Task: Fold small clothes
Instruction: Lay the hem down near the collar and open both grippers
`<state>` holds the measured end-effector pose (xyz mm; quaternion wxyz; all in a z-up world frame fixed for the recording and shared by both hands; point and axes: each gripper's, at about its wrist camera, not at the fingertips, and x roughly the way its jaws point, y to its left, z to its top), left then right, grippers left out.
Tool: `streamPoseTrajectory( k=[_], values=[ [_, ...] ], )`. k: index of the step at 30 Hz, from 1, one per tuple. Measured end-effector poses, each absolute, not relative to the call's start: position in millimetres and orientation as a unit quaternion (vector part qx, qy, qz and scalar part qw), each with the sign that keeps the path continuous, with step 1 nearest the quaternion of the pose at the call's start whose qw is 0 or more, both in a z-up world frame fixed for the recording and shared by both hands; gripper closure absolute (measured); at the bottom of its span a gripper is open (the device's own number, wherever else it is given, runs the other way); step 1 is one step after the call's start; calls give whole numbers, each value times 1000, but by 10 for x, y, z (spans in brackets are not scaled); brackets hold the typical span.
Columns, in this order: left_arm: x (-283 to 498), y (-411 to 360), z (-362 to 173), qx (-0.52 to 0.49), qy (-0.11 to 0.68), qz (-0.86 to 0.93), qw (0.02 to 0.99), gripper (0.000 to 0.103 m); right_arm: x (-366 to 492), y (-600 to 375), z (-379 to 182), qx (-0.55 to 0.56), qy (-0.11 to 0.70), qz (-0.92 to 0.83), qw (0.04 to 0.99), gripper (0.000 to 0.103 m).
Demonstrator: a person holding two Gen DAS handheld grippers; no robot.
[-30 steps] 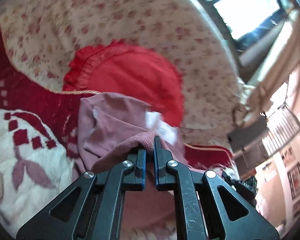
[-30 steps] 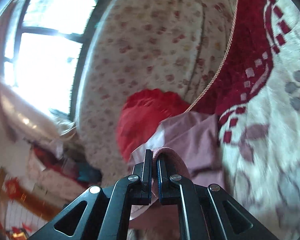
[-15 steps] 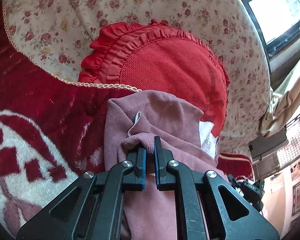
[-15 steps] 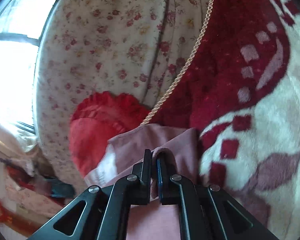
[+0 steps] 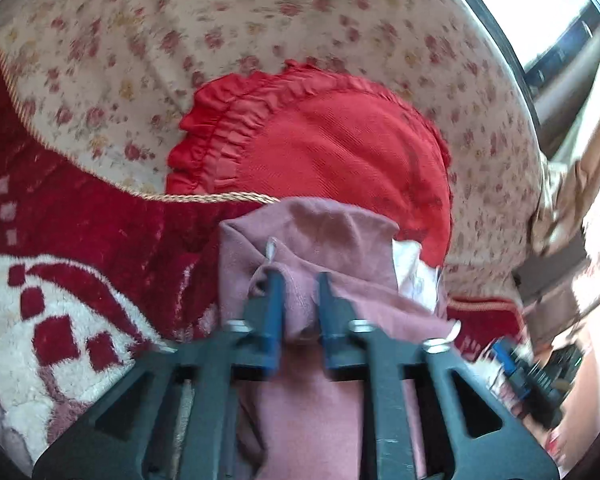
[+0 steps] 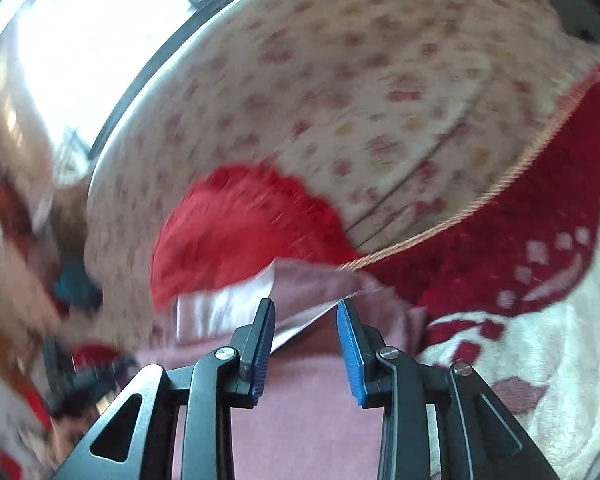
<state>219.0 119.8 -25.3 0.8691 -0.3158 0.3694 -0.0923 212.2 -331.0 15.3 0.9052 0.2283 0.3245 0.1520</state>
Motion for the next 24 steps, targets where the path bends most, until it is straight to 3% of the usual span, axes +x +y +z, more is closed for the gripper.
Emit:
streamPoseTrajectory(
  k=[1,6,12,15,19,24],
  values=[
    [2193,1275,-278,-341,362,-95,862,55,2162,-3249,97,225,341,156,899,72],
    [2082,1556,-239,-395,320,-59,859,54,2267,-3124,-85,220,378,159,885,72],
    [1907,674,188,-209,305,-227,901,54,2328,-2789,-198,156,423,196,871,72],
    [1934,14,1,-105,388,-312,861,54,2365,-2575,-274,116,440,216,864,72],
    [2117,-402,-407,36,466,-219,857,54,2480,-2249,-398,48,463,215,859,72],
    [2351,-264,-271,9,423,-176,889,54,2679,-1925,-395,-19,458,176,871,72]
  ],
)
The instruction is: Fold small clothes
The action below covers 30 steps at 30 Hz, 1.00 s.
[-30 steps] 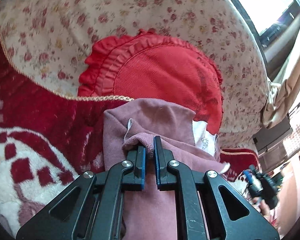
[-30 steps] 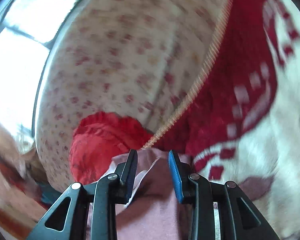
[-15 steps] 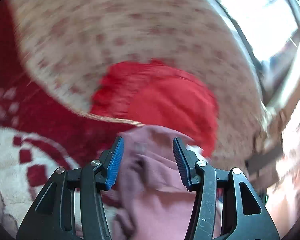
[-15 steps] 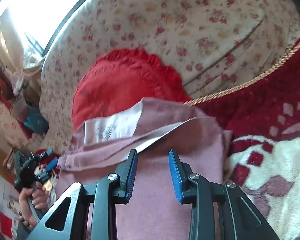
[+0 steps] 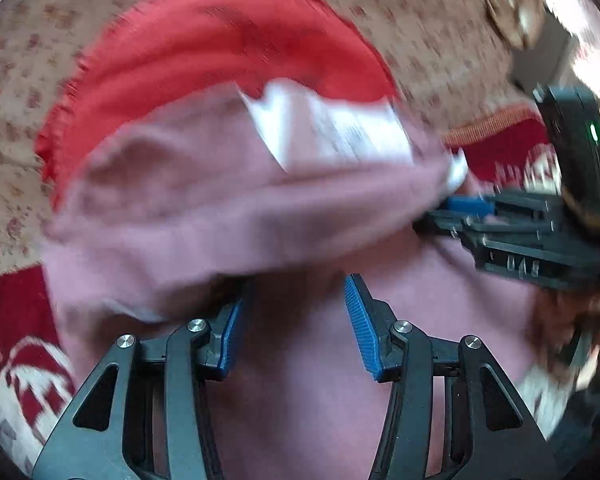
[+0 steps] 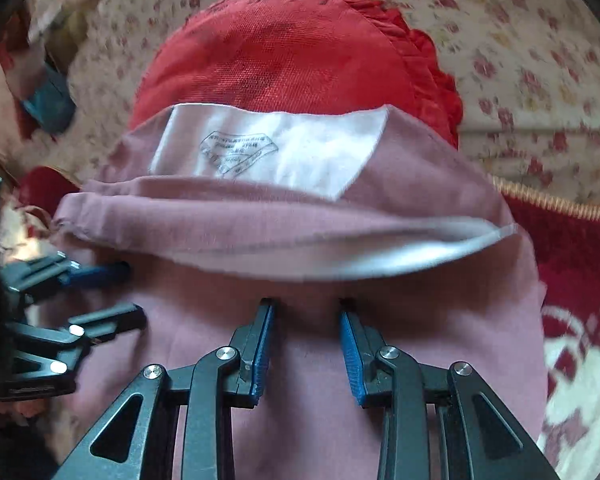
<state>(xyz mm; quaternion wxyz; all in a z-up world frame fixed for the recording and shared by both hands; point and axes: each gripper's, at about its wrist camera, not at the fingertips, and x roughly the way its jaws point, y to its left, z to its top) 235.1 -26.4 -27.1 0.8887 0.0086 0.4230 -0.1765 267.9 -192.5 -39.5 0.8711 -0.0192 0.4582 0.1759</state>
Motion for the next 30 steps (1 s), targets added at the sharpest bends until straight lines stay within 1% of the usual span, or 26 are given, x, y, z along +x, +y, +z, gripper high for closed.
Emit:
streamPoseTrajectory(
  k=[2,4,5,8,10,12,16,18,23,26,30],
  values=[
    [2424,-26,-108,-35,369,-135,919,54,2714,-1952,-255,-4,411,160,897,72],
    [2386,246,13,-75,316,-89,942,54,2718,-2099,-111,49,357,151,920,72],
    [2358,361,48,-95,303,-75,945,54,2696,-2198,-76,75,338,148,926,72],
    [2321,590,44,-157,300,-83,937,54,2693,-2367,-97,98,342,130,926,72],
    [2273,565,58,-172,294,-93,935,54,2686,-2496,-141,105,353,118,922,72],
    [2194,539,145,-168,285,-111,937,54,2642,-2611,-148,114,358,104,921,72],
    [2043,320,257,-121,264,-128,948,54,2559,-2803,-97,125,363,87,919,72],
    [2036,227,260,-103,265,-140,948,53,2548,-2833,-86,123,364,84,919,72],
    [2133,57,95,-91,308,-155,934,53,2457,-2923,-58,109,371,56,921,72],
    [2169,60,23,-109,325,-160,926,53,2147,-3027,24,93,360,30,928,72],
    [2136,63,-60,-133,356,-167,910,53,1514,-3168,133,85,353,13,932,72]
  ],
)
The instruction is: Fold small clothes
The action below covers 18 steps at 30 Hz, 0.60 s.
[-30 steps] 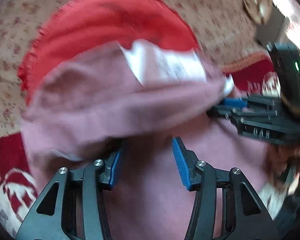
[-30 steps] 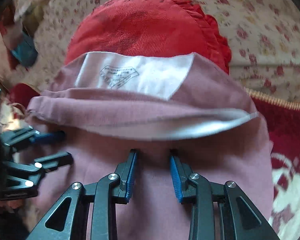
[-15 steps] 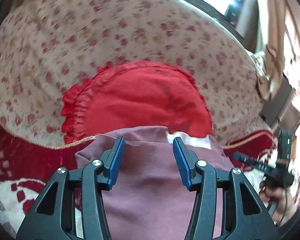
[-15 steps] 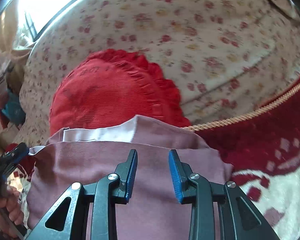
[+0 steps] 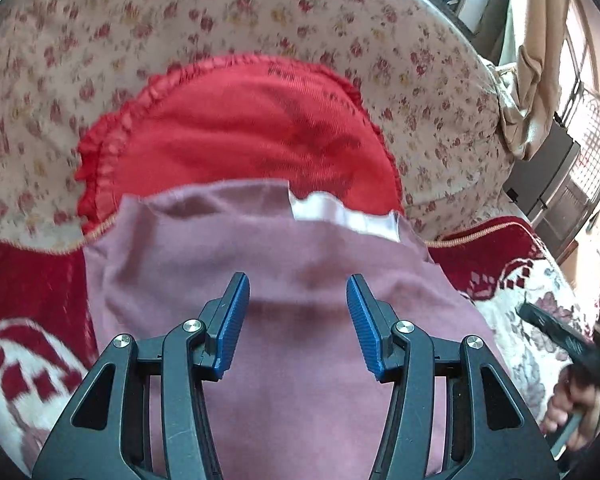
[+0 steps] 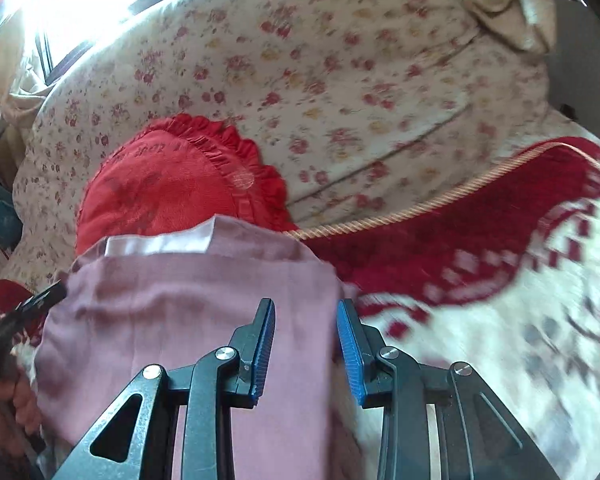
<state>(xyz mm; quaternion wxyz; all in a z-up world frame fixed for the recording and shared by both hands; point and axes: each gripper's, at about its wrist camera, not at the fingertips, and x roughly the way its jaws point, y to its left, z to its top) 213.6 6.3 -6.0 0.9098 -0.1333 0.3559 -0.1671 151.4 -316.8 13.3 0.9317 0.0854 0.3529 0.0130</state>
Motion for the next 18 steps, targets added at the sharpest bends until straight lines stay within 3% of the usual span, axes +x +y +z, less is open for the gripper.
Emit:
streamPoseTrajectory(
  k=[5,10,13,18],
  values=[
    [1952,-103,90,-124,366,-167,907,53,802,-3372,280,60,333,-17,941,72],
    [1627,-471,530,-174,369,-201,891,52,40,-3873,328,147,308,-65,938,72],
    [1431,-826,697,-232,352,-259,869,40,-236,-4184,218,236,309,-93,917,72],
    [1282,-1522,641,-154,306,-310,887,40,-531,-4488,129,270,322,-108,901,72]
  ],
)
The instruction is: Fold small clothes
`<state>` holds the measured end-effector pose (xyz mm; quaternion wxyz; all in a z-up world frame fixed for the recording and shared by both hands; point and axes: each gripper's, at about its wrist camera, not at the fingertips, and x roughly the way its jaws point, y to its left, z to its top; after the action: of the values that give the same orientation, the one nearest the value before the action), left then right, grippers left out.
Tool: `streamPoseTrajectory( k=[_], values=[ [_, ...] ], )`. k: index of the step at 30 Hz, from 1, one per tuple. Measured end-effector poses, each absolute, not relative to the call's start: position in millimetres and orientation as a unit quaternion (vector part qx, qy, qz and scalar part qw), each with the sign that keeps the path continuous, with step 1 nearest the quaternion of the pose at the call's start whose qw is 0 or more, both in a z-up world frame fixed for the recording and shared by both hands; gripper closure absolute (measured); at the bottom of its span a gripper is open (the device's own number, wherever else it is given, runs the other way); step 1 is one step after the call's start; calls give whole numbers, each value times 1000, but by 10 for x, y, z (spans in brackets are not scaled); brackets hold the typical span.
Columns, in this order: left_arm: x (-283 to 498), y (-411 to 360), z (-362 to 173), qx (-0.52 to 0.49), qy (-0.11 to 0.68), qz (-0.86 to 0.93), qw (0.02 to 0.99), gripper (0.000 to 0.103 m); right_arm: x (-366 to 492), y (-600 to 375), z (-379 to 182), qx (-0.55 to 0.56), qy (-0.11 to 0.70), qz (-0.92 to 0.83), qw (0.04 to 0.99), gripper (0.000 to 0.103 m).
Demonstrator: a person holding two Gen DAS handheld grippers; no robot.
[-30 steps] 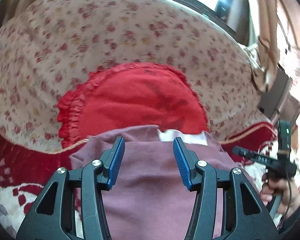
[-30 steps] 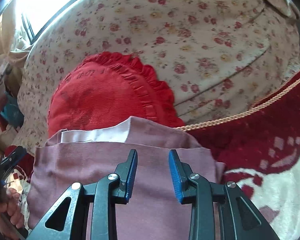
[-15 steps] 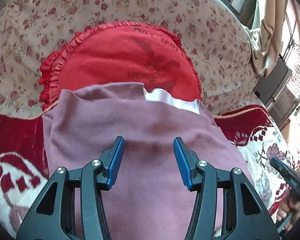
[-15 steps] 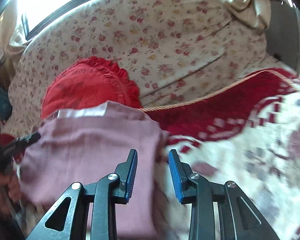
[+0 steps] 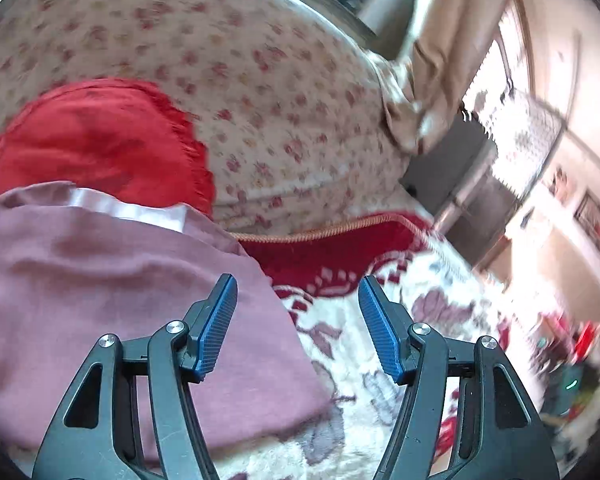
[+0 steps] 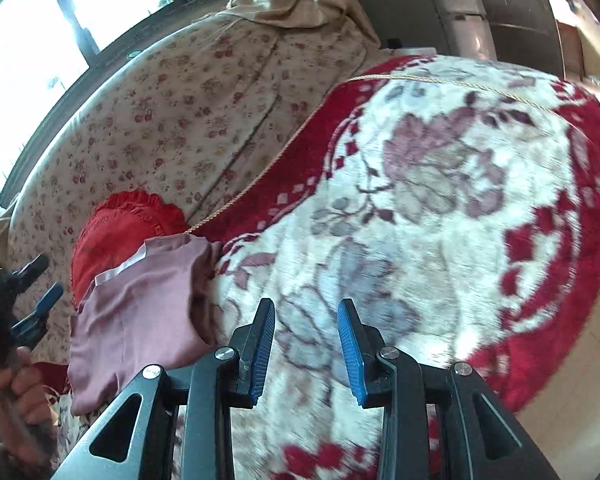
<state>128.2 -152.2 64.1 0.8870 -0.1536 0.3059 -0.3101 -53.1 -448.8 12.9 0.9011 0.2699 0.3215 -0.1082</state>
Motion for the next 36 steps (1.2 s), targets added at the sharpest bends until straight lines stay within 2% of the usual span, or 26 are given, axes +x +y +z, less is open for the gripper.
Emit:
streamPoseTrajectory(
  k=[4,8,11,15,19,21,23,28,36],
  values=[
    [1287,-1714,533,-83,303,-309,898,40,-597,-4696,44,289,333,-111,891,70],
    [1395,-1624,433,-93,329,-285,896,40,-530,-4734,-20,318,335,-97,881,70],
    [1395,-1545,425,-91,322,-260,906,40,-426,-4564,10,299,341,-66,889,70],
    [1317,-1531,458,-60,293,-225,928,37,-341,-4271,86,257,340,-19,904,70],
    [1165,-1633,531,27,232,-179,956,33,-354,-4034,220,197,323,-33,925,69],
    [1087,-1686,539,56,208,-173,961,30,-360,-4004,257,185,316,-51,929,63],
    [1028,-1728,533,76,190,-171,964,24,-377,-4039,258,194,310,-63,929,61],
    [1027,-1756,511,73,200,-204,956,24,-372,-4159,204,233,312,-59,919,60],
    [1218,-1621,488,-4,258,-227,939,24,-248,-3972,100,226,355,0,907,60]
  ],
)
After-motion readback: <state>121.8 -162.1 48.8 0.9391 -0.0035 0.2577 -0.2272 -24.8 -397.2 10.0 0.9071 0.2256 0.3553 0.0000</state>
